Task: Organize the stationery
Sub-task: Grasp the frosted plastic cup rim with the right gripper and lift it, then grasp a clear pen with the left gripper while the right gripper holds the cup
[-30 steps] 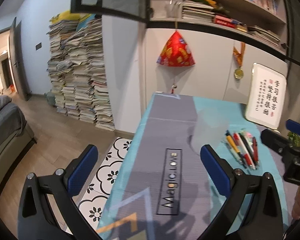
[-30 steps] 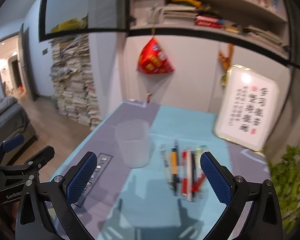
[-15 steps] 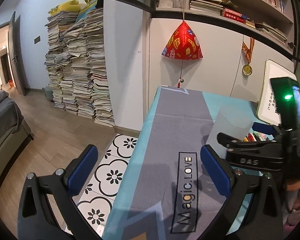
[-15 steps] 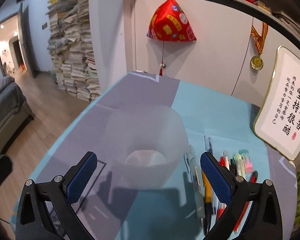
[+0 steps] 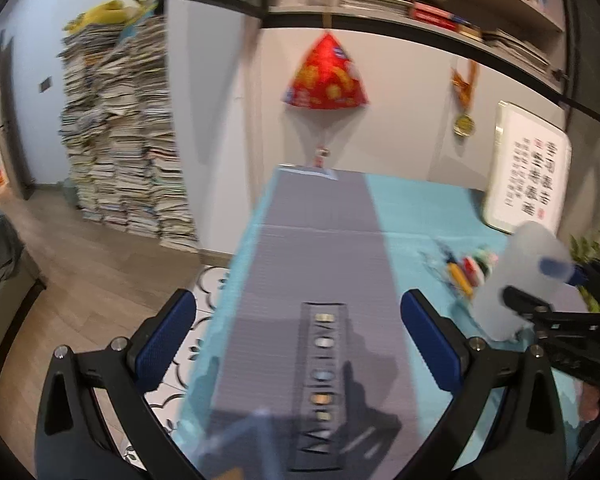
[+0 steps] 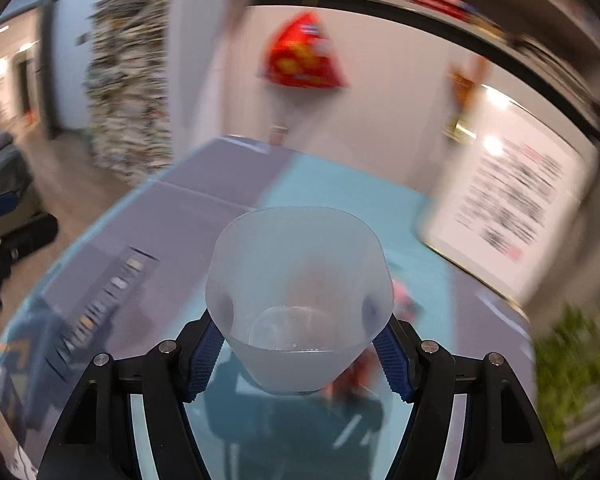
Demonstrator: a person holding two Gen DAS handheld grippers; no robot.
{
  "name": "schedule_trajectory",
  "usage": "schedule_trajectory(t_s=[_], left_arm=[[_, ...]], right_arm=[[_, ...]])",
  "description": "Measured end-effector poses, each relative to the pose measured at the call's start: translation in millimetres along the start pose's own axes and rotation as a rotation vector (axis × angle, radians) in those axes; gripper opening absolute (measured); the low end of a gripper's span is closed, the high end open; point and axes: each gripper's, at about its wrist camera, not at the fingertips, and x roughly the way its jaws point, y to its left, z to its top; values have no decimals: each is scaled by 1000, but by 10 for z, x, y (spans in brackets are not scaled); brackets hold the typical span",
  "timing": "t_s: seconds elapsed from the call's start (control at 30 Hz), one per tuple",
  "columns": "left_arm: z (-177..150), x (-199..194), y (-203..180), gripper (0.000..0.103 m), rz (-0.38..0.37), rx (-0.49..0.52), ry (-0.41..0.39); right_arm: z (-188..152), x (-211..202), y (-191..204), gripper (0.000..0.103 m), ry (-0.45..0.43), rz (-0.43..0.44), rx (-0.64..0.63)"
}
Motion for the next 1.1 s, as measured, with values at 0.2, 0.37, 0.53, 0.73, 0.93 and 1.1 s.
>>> schedule_trajectory(t_s=[0.2, 0.37, 0.53, 0.73, 0.93, 1.1], left_arm=[[-46, 143, -702, 102, -129, 96, 67], [-66, 315, -1110, 101, -112, 169, 84], [57, 608, -1247, 100, -49, 147, 106], [245, 1044, -1197, 89, 31, 51, 211], [360, 1457, -1260, 80, 57, -24, 326], [322, 1633, -1303, 57, 79, -20, 364]], right_arm=[[-436, -270, -768, 70, 35, -135, 171], [-613, -311, -997, 71, 49, -133, 217], [-659, -224, -1048, 71, 53, -100, 196], [-682, -169, -1088, 71, 34, -66, 196], [-675, -147, -1101, 71, 26, -55, 198], [-690, -156, -1109, 71, 21, -53, 202]])
